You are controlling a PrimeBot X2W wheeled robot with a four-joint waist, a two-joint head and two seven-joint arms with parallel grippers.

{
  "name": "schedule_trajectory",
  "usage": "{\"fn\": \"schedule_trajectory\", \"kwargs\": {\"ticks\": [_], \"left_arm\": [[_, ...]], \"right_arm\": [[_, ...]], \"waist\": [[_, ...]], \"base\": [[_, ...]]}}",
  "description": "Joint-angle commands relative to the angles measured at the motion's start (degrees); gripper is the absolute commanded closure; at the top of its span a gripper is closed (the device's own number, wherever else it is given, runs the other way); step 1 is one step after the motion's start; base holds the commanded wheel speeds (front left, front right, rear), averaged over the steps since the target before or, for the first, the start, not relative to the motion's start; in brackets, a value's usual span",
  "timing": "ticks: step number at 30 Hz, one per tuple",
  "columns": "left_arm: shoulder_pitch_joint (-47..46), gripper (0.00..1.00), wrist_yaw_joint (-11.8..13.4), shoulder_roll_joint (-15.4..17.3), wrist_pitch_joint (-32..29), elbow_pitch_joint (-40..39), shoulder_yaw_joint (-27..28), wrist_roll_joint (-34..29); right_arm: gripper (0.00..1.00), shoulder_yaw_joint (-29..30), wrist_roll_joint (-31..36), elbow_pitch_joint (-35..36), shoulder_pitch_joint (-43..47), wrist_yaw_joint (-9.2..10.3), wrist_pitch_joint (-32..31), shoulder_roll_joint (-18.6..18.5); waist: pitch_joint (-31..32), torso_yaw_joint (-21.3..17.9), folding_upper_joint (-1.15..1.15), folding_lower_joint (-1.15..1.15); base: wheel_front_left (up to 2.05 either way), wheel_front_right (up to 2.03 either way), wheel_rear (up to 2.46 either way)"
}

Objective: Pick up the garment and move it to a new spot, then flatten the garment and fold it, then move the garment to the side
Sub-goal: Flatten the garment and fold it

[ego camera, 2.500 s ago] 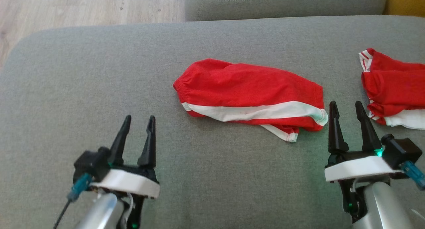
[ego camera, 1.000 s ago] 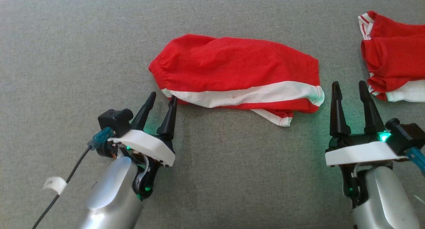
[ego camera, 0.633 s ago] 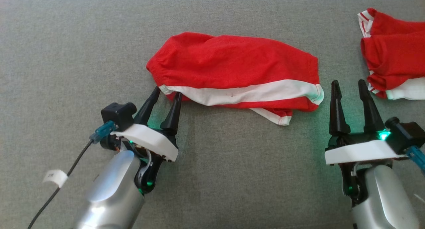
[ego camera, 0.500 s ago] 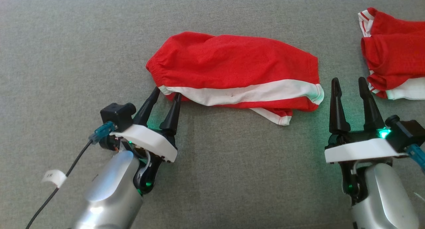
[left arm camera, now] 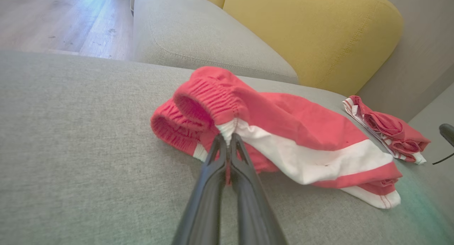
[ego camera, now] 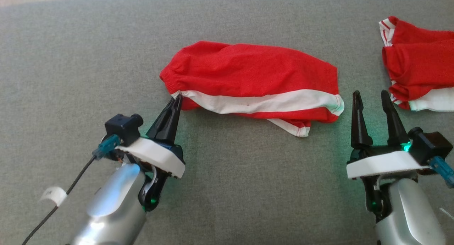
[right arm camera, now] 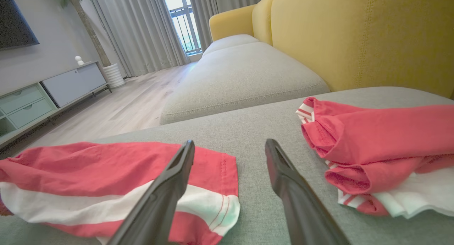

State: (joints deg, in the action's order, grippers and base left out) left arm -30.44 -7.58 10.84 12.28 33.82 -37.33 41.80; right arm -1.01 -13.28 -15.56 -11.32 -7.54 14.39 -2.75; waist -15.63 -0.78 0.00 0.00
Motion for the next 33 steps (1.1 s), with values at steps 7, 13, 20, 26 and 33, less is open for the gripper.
{"fn": "schedule_trajectory", "kwargs": {"ticks": [7, 13, 20, 26, 33], "left_arm": [[0.7, 1.00, 0.5, 2.8, 1.7, -2.9, 0.8, -2.0], [1.8, 1.00, 1.0, 3.4, 1.5, -4.5, 0.2, -2.3], [2.2, 1.00, 1.6, 3.8, 0.9, -6.3, -0.7, -2.8], [1.9, 1.00, 1.9, 3.7, 0.4, -7.3, -1.1, -2.9], [1.6, 1.00, 2.1, 3.7, 0.3, -7.6, -1.4, -2.9]], "right_arm": [[0.00, 0.8, 1.4, -3.1, -1.4, 0.05, -0.3, -0.1], [0.00, 1.1, 0.9, -7.1, -2.8, 0.05, -2.3, -0.1], [0.00, 0.2, -1.3, -14.2, -6.6, 0.05, -5.5, -0.1], [0.00, -1.6, -2.8, -21.0, -10.6, 0.05, -7.9, -0.1], [0.08, -3.4, -4.2, -25.1, -12.8, 0.05, -7.3, -0.1]], "waist": [[2.1, 0.9, 0.00, 0.00], [2.8, 1.6, 0.00, 0.00], [2.6, 2.4, 0.00, 0.00], [1.9, 3.2, 0.00, 0.00], [1.8, 3.5, 0.00, 0.00]], "base": [[0.00, 0.00, 0.00], [0.00, 0.00, 0.00], [0.00, 0.00, 0.00], [0.00, 0.00, 0.00], [0.00, 0.00, 0.00]]}}
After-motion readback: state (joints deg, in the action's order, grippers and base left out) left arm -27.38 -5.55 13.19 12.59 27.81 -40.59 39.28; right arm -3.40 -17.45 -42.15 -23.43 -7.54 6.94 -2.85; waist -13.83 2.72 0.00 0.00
